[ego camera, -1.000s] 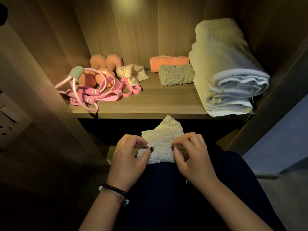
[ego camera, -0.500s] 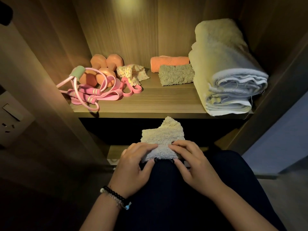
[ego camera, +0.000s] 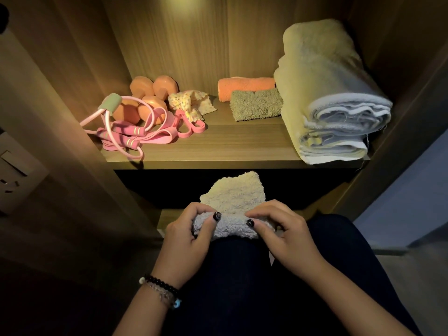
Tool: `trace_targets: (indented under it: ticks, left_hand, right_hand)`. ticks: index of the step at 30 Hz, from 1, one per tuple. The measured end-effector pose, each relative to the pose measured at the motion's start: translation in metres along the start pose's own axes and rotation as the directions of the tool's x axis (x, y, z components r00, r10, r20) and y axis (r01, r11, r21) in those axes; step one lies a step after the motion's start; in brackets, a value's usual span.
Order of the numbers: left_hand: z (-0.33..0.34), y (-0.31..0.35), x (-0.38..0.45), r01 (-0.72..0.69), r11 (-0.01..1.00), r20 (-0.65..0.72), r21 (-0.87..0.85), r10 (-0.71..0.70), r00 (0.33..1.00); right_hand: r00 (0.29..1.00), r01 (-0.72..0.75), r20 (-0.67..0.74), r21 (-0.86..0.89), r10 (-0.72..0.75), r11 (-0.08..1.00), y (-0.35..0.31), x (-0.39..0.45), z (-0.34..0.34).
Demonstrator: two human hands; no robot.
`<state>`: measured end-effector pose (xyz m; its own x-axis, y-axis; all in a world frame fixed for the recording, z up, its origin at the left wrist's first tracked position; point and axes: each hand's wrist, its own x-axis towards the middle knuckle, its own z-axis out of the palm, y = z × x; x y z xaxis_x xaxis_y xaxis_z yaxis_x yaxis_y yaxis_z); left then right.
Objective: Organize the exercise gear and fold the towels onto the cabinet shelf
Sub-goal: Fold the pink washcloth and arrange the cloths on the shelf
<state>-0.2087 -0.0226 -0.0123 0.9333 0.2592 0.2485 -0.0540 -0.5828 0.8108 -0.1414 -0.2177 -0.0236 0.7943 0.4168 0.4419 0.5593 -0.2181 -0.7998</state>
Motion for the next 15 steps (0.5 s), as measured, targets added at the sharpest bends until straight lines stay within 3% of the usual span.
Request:
trace_targets:
  ticks: [4, 7, 10, 12, 15]
  left_hand:
    - [0.006, 0.001, 0.01, 0.182, 0.983, 0.018, 0.03, -0.183, 0.983]
    - [0.007, 0.007, 0.014, 0.254, 0.963, -0.025, 0.086, -0.253, 0.967]
    - [0.01, 0.014, 0.009, 0.029, 0.95, -0.102, 0.312, 0.003, 0.995]
    - [0.01, 0.017, 0.005, -0.126, 0.917, -0.012, 0.38, 0.141, 0.99]
    - [0.006, 0.014, 0.003, -0.215, 0.891, 0.14, 0.401, 0.172, 0.975]
  right_hand:
    - [0.997, 0.044, 0.064, -0.105, -0.038, 0.993, 0.001, 0.0, -0.001]
    - [0.979, -0.006, 0.198, -0.166, 0.04, 0.986, 0.005, -0.001, -0.003]
    - [0.955, -0.118, 0.254, -0.141, 0.151, 0.983, 0.006, 0.008, -0.006]
    - [0.939, -0.179, 0.272, -0.131, 0.209, 0.975, 0.005, 0.017, -0.008]
    - [0.92, -0.263, 0.282, -0.069, 0.272, 0.962, 0.004, 0.025, -0.01]
